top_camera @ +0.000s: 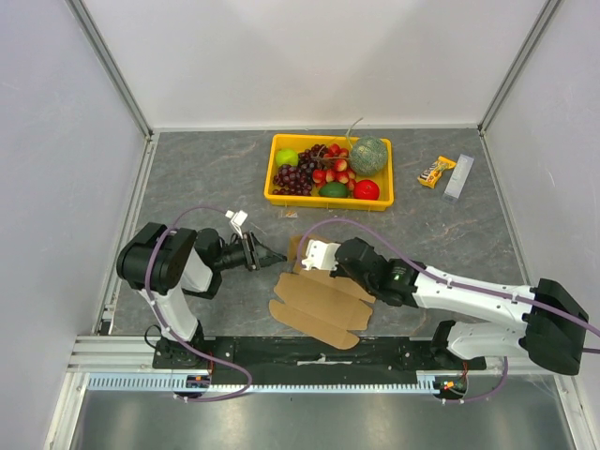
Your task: Fold the paper box
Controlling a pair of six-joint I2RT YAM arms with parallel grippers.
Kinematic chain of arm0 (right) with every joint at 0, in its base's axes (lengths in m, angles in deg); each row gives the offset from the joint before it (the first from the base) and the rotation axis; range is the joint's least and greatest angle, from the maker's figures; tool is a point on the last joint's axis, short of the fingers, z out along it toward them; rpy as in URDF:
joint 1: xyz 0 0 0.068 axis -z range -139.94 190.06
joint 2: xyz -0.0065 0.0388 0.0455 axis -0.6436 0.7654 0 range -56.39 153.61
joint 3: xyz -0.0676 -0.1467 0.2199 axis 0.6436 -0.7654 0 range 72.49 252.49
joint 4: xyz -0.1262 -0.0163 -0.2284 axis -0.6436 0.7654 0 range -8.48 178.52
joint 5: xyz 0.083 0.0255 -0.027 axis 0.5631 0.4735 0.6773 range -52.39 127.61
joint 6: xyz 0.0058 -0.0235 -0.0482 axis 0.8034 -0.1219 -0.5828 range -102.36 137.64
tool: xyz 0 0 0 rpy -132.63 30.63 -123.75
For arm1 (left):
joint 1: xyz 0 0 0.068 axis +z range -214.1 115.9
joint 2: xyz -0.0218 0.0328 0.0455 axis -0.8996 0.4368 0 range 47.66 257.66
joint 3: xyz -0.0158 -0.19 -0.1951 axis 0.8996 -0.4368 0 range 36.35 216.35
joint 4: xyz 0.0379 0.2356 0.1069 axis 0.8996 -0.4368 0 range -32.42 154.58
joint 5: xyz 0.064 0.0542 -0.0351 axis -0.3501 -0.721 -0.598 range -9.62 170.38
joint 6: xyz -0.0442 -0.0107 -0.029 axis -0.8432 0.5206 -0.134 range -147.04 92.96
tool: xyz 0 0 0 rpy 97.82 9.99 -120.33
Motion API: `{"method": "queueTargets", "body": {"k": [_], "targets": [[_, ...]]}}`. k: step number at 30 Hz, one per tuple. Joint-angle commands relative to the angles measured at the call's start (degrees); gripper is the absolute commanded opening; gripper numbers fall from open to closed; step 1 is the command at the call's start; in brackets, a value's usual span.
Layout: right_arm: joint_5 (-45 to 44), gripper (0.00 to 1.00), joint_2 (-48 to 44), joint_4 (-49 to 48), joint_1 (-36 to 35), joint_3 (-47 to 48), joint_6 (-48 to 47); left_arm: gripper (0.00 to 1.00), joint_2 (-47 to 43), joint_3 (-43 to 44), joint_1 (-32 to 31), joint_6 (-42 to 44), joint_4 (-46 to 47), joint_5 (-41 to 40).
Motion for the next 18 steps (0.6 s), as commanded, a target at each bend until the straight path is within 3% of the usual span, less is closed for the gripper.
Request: {"method": "queueTargets", "body": {"k": [1, 18], "targets": [[-2.21, 0.00, -1.14, -2.33, -0.96, -0.65, -0.72, 0.54, 2.81, -0.22, 0.34, -3.86, 15.25, 3.64], [-5.99, 0.00, 2.02, -4.88, -6.85, -3.55, -2.39, 0.56, 4.48, -1.10, 0.17, -4.12, 20.27, 4.61]]}}
